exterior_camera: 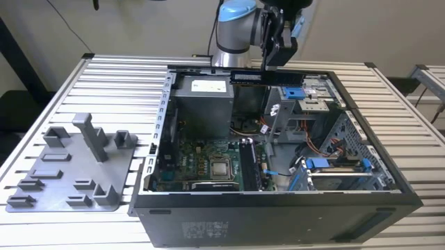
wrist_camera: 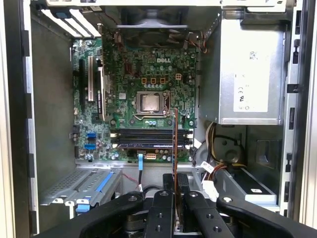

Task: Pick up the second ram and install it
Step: 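Insert the second ram into the second slot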

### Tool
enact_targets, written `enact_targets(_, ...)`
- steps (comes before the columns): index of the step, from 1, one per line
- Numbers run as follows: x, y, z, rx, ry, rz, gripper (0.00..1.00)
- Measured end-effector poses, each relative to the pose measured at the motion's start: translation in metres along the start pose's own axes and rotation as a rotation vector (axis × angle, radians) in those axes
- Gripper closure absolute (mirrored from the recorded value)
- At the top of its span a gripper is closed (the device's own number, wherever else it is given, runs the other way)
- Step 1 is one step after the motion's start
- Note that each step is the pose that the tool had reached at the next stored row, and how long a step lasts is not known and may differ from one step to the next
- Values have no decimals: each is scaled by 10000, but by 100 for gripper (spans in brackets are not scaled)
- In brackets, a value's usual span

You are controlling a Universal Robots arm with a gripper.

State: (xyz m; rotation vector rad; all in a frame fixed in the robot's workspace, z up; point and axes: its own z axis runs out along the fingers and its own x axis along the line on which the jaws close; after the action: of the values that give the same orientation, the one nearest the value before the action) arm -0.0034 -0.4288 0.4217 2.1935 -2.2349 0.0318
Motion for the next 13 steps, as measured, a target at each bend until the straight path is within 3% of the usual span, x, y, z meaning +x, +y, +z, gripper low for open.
enact_targets(13,-4,1,1,-4,1,223,85)
